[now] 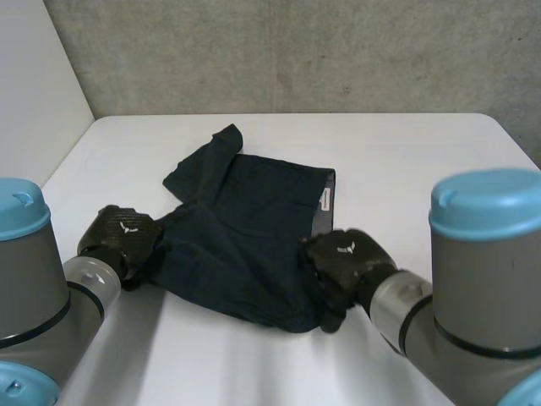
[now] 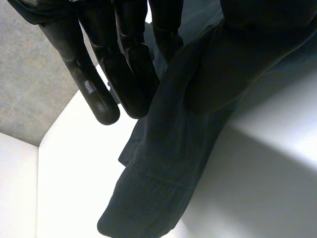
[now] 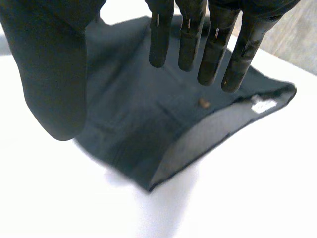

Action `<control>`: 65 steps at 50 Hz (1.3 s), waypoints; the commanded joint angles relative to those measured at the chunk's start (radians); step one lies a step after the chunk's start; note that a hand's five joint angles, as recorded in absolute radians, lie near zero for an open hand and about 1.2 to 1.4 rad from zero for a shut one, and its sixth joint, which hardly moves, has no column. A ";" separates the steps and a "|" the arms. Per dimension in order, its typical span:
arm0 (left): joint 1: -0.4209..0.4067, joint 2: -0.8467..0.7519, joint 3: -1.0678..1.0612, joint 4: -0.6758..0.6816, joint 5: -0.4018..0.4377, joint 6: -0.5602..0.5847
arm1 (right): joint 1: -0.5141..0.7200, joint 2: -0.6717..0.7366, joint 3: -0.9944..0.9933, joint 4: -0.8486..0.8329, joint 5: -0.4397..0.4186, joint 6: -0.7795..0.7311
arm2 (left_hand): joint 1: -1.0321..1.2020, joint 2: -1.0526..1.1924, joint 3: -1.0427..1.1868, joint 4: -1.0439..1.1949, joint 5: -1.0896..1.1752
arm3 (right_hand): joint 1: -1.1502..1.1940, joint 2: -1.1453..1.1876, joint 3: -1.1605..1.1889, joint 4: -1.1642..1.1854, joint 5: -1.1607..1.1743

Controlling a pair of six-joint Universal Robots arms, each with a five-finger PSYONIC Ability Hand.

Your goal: Fold the shorts.

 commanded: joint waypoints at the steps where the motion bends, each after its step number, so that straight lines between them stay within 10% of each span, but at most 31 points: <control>1: 0.007 -0.004 0.012 0.003 0.001 -0.008 | -0.014 0.003 0.185 -0.214 -0.044 -0.002 | 0.249 0.201 0.207 0.195 0.244 | 0.055 0.001 0.008 0.012 0.011; 26: 0.016 0.016 0.015 0.008 0.001 -0.033 | -0.002 0.210 0.133 -0.454 -0.037 -0.099 | 0.249 0.201 0.207 0.195 0.244 | 0.243 0.189 0.196 0.200 0.198; 30: 0.020 0.022 0.015 0.009 0.001 -0.033 | -0.002 0.238 0.096 -0.452 -0.037 -0.085 | 0.249 0.201 0.207 0.195 0.244 | 0.612 0.558 0.565 0.569 0.567; 31: 0.020 0.023 0.015 0.008 0.001 -0.033 | -0.002 0.240 0.082 -0.452 -0.037 -0.085 | 0.249 0.201 0.207 0.195 0.244 | 1.001 0.948 0.955 0.959 0.957; 34: 0.020 0.030 0.015 0.008 0.004 -0.033 | -0.003 0.224 0.055 -0.442 -0.031 -0.085 | 0.249 0.201 0.207 0.195 0.244 | 1.005 0.952 0.959 0.963 0.961; 46: 0.015 0.198 0.018 -0.139 0.012 0.076 | -0.121 -0.171 -0.108 0.042 0.024 -0.383 | 0.249 0.201 0.207 0.195 0.244 | 1.005 0.952 0.959 0.963 0.961; 54: -0.011 0.286 0.008 -0.313 0.136 0.127 | -0.109 -0.227 -0.105 0.276 0.133 -0.560 | 0.249 0.201 0.207 0.195 0.244 | 1.005 0.952 0.959 0.963 0.961; 65: -0.014 0.102 -0.020 -0.235 0.168 0.135 | -0.065 -0.052 -0.051 0.194 0.157 -0.540 | 0.249 0.201 0.207 0.195 0.244 | 1.005 0.952 0.959 0.963 0.961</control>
